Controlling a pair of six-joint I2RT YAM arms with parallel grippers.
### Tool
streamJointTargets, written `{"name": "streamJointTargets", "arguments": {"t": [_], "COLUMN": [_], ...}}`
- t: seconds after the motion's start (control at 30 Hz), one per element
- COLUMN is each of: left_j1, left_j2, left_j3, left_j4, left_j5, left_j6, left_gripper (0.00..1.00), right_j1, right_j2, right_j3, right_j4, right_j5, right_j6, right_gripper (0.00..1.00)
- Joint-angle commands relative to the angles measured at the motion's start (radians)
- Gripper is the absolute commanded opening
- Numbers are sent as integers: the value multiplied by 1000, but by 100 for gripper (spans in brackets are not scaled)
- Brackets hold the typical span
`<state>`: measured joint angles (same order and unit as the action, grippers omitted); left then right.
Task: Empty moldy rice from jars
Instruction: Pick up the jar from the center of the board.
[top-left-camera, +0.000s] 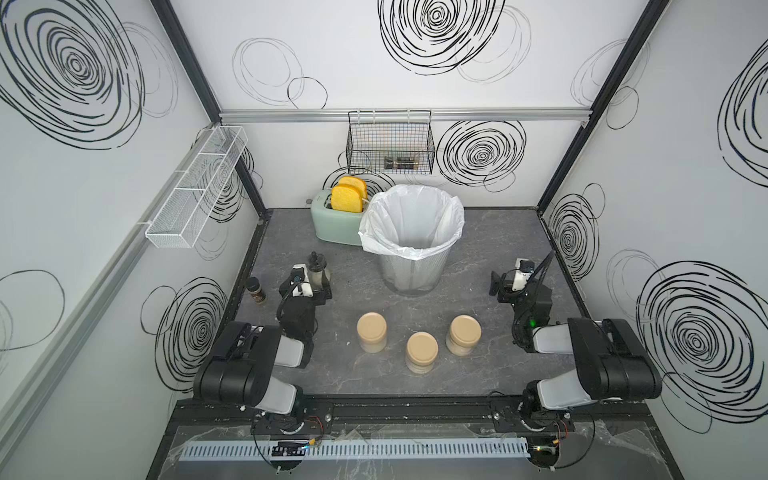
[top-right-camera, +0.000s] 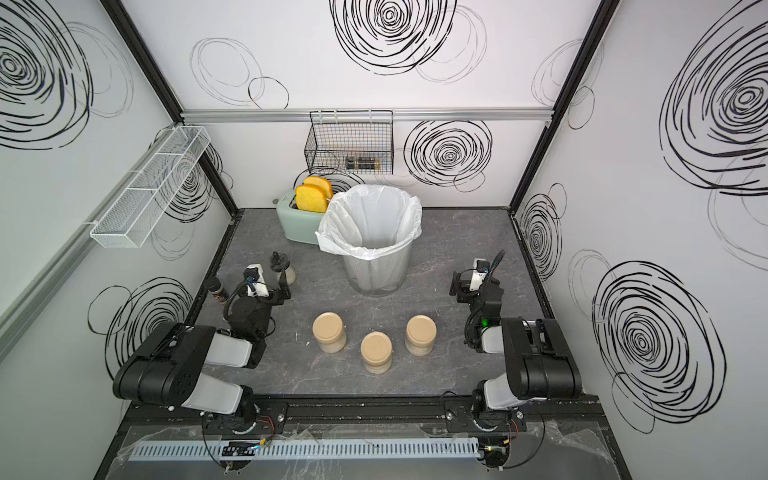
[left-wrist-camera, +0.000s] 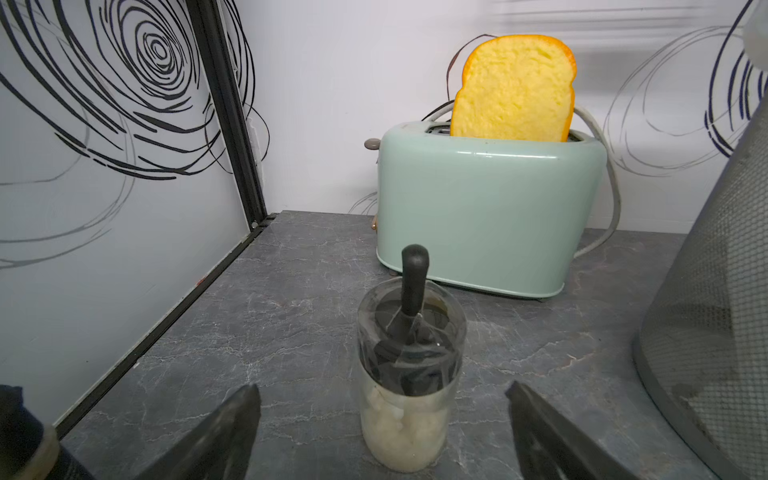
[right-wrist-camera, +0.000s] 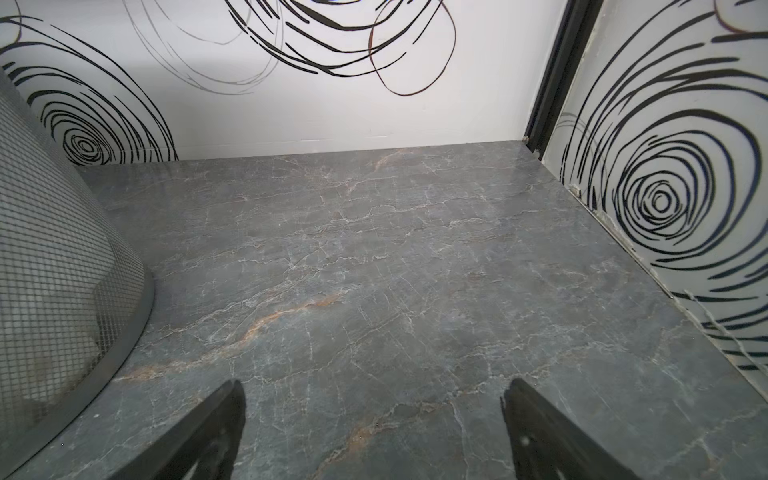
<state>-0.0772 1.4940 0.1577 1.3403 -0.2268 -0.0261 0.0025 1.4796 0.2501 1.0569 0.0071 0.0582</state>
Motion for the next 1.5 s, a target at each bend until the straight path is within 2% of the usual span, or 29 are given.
{"name": "streamJointTargets", "arguments": {"t": [0.0, 0.97, 1.03, 1.07, 1.1, 1.13, 1.23, 1.33, 1.47], "left_j1": [2, 3, -20, -46, -75, -98, -131, -172, -217], "left_j2": [-3, -4, -29, -71, -142, -234, -435, -594, -719], "left_j3": [19, 18, 15, 20, 40, 68, 145, 146, 179], "left_j4": [51, 49, 47, 5, -94, -224, -551, -681, -908], "left_j5": [6, 7, -32, -60, -79, -83, -55, -1, 72], "left_j6": [-5, -5, 13, 32, 58, 62, -33, -69, -98], "left_gripper": [96, 96, 96, 96, 96, 96, 96, 96, 96], "right_j1": [-4, -10, -9, -6, 1, 11, 51, 142, 246], "right_j2": [5, 5, -15, -38, -75, -127, -237, -341, -470], "right_j3": [19, 21, 24, 37, 72, 146, 311, 343, 318], "right_j4": [33, 30, 21, 2, -102, -287, -674, -834, -940], "right_j5": [-5, -18, -19, -17, 19, 47, 93, 91, 29], "right_j6": [-14, -12, -30, -51, -47, -22, 76, 85, 109], "right_gripper": [98, 98, 98, 98, 98, 98, 98, 98, 98]}}
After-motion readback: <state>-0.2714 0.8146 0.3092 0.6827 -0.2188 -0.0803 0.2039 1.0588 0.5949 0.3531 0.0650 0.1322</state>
